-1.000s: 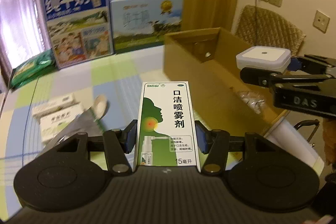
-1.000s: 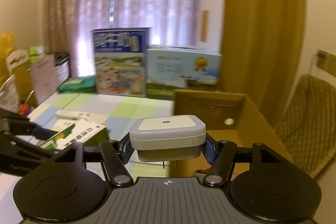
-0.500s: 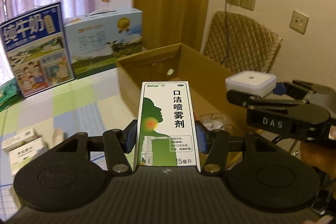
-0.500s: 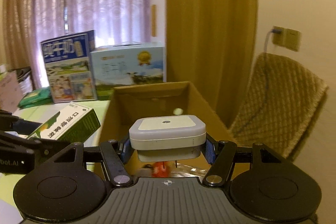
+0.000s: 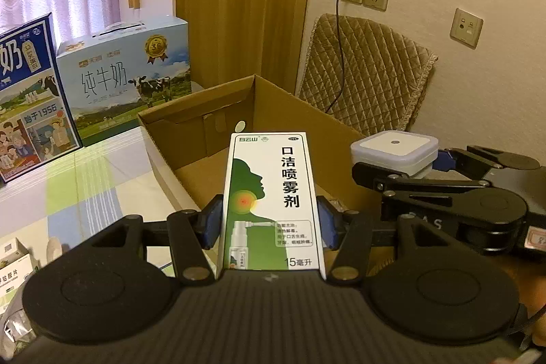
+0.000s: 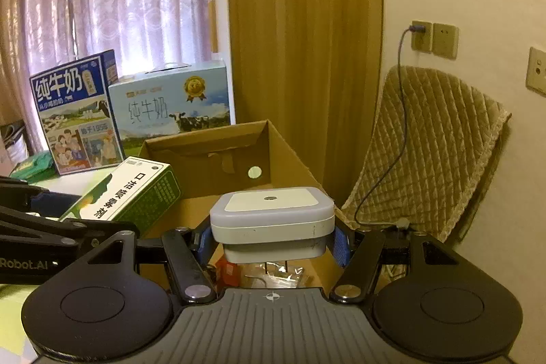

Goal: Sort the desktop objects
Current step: 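Carry night-light and spray box into cardboard box and open both tools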

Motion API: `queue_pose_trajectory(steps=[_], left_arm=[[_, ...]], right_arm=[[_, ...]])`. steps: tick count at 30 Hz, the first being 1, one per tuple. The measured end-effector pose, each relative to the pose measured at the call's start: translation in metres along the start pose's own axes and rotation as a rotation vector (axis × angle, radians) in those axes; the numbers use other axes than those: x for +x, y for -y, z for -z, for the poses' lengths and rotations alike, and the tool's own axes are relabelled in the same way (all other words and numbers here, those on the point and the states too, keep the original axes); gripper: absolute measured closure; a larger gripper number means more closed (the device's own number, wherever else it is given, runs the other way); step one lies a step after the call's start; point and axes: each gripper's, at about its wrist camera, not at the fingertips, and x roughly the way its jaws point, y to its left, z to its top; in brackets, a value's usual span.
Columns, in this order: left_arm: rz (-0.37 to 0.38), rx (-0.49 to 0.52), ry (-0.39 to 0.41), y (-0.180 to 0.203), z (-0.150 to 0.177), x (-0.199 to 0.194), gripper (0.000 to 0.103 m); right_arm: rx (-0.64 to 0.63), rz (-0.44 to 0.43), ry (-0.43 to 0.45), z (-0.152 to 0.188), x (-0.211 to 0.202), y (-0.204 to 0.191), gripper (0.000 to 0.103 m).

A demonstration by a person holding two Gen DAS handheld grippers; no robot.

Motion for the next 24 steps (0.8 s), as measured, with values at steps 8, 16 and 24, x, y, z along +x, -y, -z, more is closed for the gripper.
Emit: queue_pose_trajectory(steps=[8, 16, 24], left_arm=[[0.026, -0.016, -0.011, -0.003, 0.000, 0.011, 0.052], [0.028, -0.005, -0.016, -0.002, 0.002, 0.014, 0.052], [-0.001, -0.003, -0.015, -0.010, 0.004, 0.006, 0.052]], right_arm=[[0.026, 0.007, -0.021, 0.000, 0.005, 0.007, 0.042], [0.050, 0.002, -0.041, 0.002, 0.008, 0.009, 0.042], [0.041, -0.028, -0.049, 0.002, 0.009, 0.002, 0.042]])
